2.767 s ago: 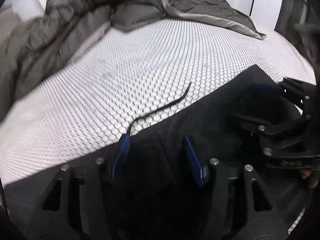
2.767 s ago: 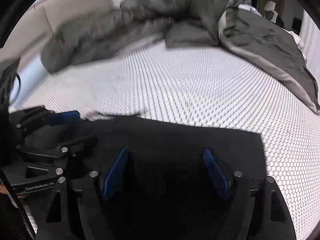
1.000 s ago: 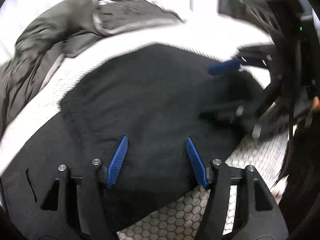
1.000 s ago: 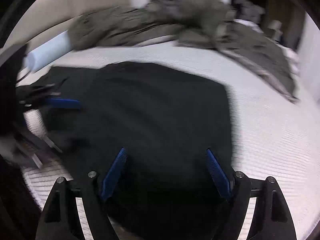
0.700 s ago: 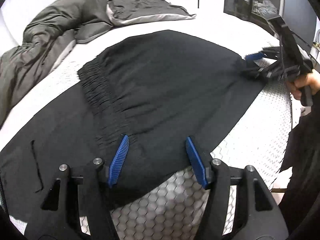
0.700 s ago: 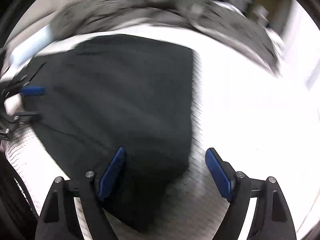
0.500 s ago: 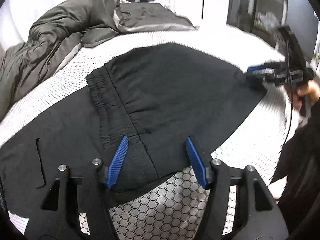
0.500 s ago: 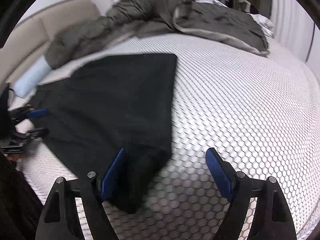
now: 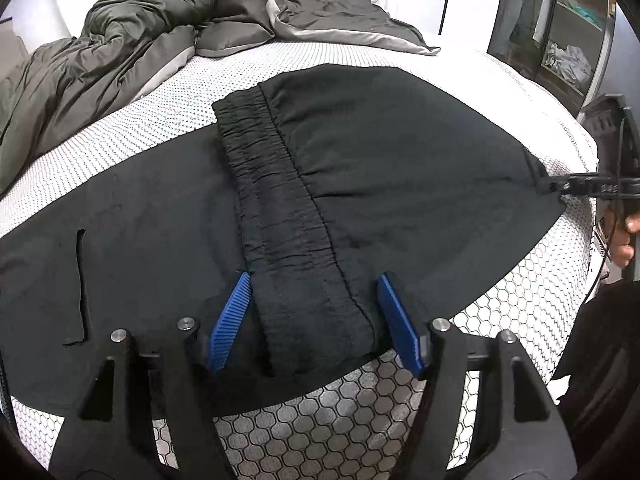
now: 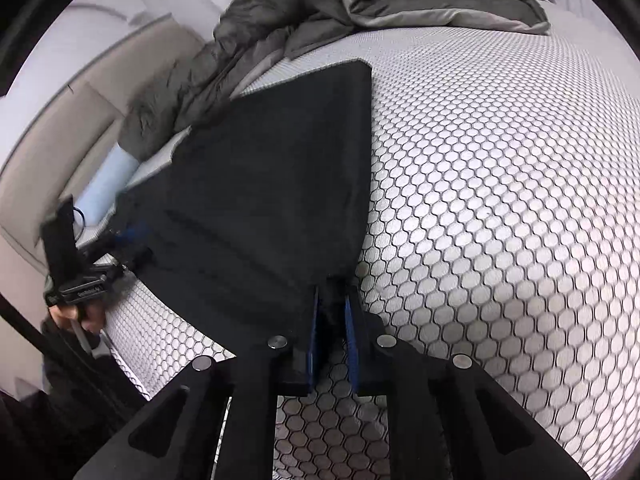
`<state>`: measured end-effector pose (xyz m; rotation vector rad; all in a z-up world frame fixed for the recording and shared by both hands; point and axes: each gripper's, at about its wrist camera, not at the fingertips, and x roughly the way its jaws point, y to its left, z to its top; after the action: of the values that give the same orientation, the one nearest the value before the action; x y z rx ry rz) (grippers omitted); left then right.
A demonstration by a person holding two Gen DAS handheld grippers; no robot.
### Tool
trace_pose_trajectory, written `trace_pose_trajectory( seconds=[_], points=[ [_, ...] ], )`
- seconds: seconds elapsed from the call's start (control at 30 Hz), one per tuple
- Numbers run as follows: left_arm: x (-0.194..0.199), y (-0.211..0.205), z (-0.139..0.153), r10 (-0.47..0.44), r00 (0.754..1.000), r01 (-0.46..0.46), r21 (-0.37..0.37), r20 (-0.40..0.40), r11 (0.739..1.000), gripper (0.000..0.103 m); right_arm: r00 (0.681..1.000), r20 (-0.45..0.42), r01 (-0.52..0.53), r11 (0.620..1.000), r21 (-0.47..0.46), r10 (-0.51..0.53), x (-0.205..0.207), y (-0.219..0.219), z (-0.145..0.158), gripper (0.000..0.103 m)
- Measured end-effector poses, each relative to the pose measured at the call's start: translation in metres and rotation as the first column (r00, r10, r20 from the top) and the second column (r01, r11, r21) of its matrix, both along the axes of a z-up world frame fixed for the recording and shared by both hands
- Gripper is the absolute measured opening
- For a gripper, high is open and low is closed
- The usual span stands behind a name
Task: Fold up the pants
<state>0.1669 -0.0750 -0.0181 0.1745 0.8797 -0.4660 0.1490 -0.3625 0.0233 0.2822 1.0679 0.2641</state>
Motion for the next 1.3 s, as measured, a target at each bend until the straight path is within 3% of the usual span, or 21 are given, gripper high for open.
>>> trace_pose_trajectory(
  seconds=[0.03, 0.13, 0.2, 0.27, 0.43, 0.5, 0.57, 0.63, 0.73, 0.87, 0.93, 1.0, 1.03, 1.07, 1.2, 1.23, 1.27, 1.3],
  points=[
    [0.000, 0.000, 0.001, 0.000, 1.000, 0.000, 0.000, 0.006, 1.000, 0.064, 1.000, 0.008, -0.005, 1.000, 0.007, 0.005, -0.001, 0.000, 0.005, 0.019],
    [-0.002, 0.001, 0.005, 0.001, 1.000, -0.001, -0.010, 0.014, 1.000, 0.064, 0.999, 0.050, 0.007, 0.999, 0.051, -0.010, -0.017, -0.009, 0.017, 0.047],
    [0.001, 0.000, 0.000, 0.009, 1.000, -0.009, -0.007, -0.010, 1.000, 0.065, 0.999, 0.031, 0.010, 0.997, 0.071, -0.012, -0.012, -0.012, 0.007, 0.045],
    [0.001, -0.001, 0.000, 0.011, 1.000, -0.011, -0.002, -0.007, 1.000, 0.065, 1.000, 0.007, -0.011, 1.000, 0.016, 0.011, -0.007, -0.002, -0.002, 0.021],
    [-0.001, 0.003, -0.002, 0.045, 0.999, -0.045, -0.030, -0.003, 0.999, 0.066, 0.997, 0.027, -0.075, 0.994, -0.079, 0.077, -0.021, 0.002, 0.009, 0.018],
    [-0.004, 0.007, 0.000, 0.079, 0.997, -0.079, -0.051, 0.000, 0.996, 0.069, 0.996, 0.073, -0.044, 0.996, -0.078, 0.050, -0.027, -0.006, 0.021, 0.030],
    [-0.012, 0.017, 0.009, 0.130, 0.991, -0.129, -0.096, 0.007, 0.987, 0.075, 0.991, 0.134, 0.026, 0.996, -0.082, -0.015, -0.027, -0.013, 0.035, 0.065],
    [-0.024, 0.037, 0.020, 0.214, 0.977, -0.209, -0.148, 0.018, 0.967, 0.086, 0.978, 0.202, 0.077, 0.993, -0.090, -0.057, -0.027, -0.016, 0.044, 0.068],
    [-0.042, 0.077, 0.036, 0.398, 0.917, -0.382, -0.202, 0.042, 0.902, 0.103, 0.961, 0.260, 0.119, 0.991, -0.060, -0.099, -0.023, -0.017, 0.056, 0.084],
    [-0.062, 0.135, 0.045, 0.590, 0.806, -0.560, -0.274, 0.037, 0.782, 0.102, 0.950, 0.290, 0.136, 0.990, -0.045, -0.117, -0.013, -0.004, 0.059, 0.090],
    [-0.064, 0.169, 0.038, 0.681, 0.732, -0.656, -0.308, -0.033, 0.690, 0.102, 0.957, 0.270, 0.126, 0.991, -0.050, -0.108, -0.008, 0.001, 0.057, 0.090],
    [-0.062, 0.204, 0.021, 0.758, 0.634, -0.756, -0.324, -0.151, 0.569, 0.100, 0.961, 0.257, 0.118, 0.992, -0.042, -0.104, -0.004, 0.006, 0.054, 0.090],
    [-0.059, 0.217, 0.013, 0.767, 0.608, -0.779, -0.346, -0.207, 0.524, 0.095, 0.962, 0.255, 0.112, 0.993, -0.040, -0.098, -0.002, 0.009, 0.054, 0.090],
    [-0.055, 0.229, 0.005, 0.760, 0.596, -0.788, -0.370, -0.258, 0.492, 0.085, 0.963, 0.254, 0.099, 0.994, -0.043, -0.085, 0.000, 0.015, 0.054, 0.090],
    [-0.031, 0.252, -0.006, 0.746, 0.579, -0.798, -0.414, -0.328, 0.437, 0.070, 0.966, 0.258, 0.051, 0.994, -0.093, -0.025, 0.000, 0.026, 0.051, 0.090],
    [-0.024, 0.256, -0.007, 0.746, 0.572, -0.803, -0.421, -0.342, 0.423, 0.062, 0.967, 0.254, 0.038, 0.994, -0.105, -0.010, 0.000, 0.029, 0.049, 0.090],
    [-0.016, 0.261, -0.009, 0.747, 0.563, -0.810, -0.419, -0.354, 0.411, 0.039, 0.968, 0.252, 0.030, 0.993, -0.112, 0.000, 0.000, 0.030, 0.047, 0.090],
    [-0.007, 0.264, -0.013, 0.757, 0.542, -0.827, -0.393, -0.365, 0.403, 0.026, 0.968, 0.249, 0.025, 0.993, -0.117, 0.005, 0.000, 0.032, 0.046, 0.090]
  ],
)
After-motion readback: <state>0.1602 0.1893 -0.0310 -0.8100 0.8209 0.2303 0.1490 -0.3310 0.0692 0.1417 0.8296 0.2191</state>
